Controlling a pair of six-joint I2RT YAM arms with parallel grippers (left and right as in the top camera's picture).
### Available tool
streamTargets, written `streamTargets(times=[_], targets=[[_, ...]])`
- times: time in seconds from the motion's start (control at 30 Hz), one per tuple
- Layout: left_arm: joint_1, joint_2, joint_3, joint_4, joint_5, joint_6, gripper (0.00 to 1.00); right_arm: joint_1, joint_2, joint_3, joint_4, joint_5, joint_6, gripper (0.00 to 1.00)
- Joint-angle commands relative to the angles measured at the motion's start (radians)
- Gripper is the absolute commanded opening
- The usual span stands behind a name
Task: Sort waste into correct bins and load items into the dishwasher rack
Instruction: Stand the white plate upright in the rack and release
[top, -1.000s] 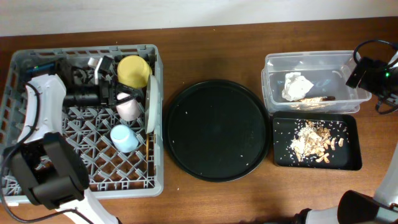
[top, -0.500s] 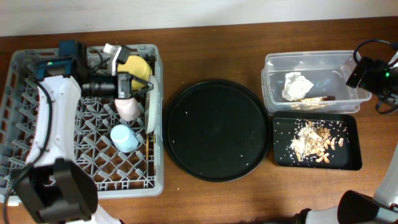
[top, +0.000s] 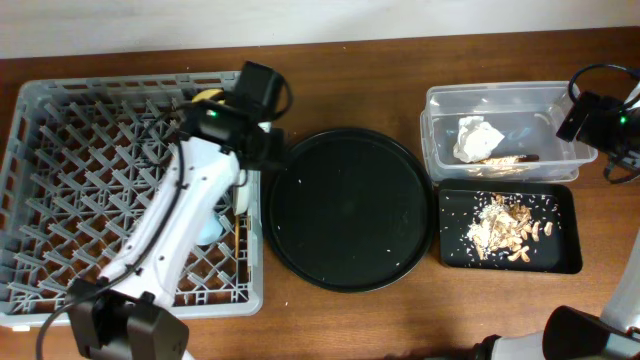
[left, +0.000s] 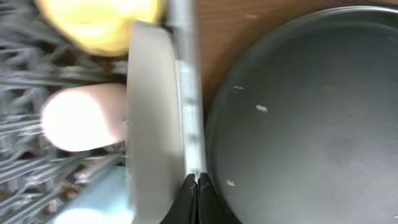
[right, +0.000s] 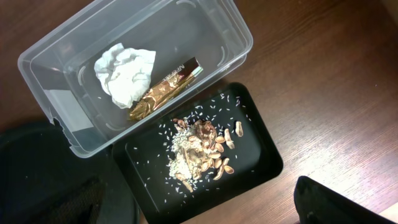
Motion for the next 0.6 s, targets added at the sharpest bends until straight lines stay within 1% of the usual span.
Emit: streamTargets(times=[0.0,0.1,0.17,0.2,0.23,0.3,0.37,0.4,0.43,0.47,0.5,0.57], targets=[[0.101,0.004,0.006,-0.008,-0.067,-0.017,0.0,-0.001,0.004,0.007,0.0,0.012,-0.006,0.99],[0.182,-0.018,0.034,-0.037,-0.029,-0.017,0.0,-0.001,0.004,0.007,0.0,0.012,-0.006,0.99],[0.192,-0.058,0.076,-0.041,0.0,-0.017,0.01,-0.001,0.004,0.007,0.0,0.012,-0.006,0.99],[0.191,-0.08,0.095,-0.041,0.01,-0.017,0.03,-0.001,0.004,0.007,0.0,0.012,-0.006,0.99],[0.191,-0.131,0.134,-0.041,0.05,-0.017,0.09,-0.001,0.004,0.007,0.0,0.012,-0.006,0.99],[0.19,-0.196,0.163,-0.04,0.092,-0.02,0.18,-0.001,0.004,0.007,0.0,0.012,-0.006,0.99],[0.19,-0.246,0.164,-0.05,0.125,-0.033,0.39,-0.001,0.004,0.007,0.0,0.012,-0.006,0.99],[0.19,-0.262,0.164,-0.066,0.177,-0.032,0.54,-0.001,0.004,0.007,0.0,0.012,-0.006,0.99],[0.19,-0.267,0.164,-0.084,0.206,-0.032,0.76,-0.001,0.004,0.007,0.0,0.012,-0.006,0.99],[0.19,-0.269,0.164,-0.104,0.209,-0.032,0.86,-0.001,0.004,0.007,0.0,0.012,-0.006,0.99],[0.19,-0.268,0.164,-0.129,0.207,-0.032,0.99,-0.001,0.004,0.007,0.0,0.012,-0.006,0.99],[0.19,-0.265,0.163,-0.159,0.206,-0.032,0.99,-0.001,0.004,0.007,0.0,0.012,-0.006,0.99]])
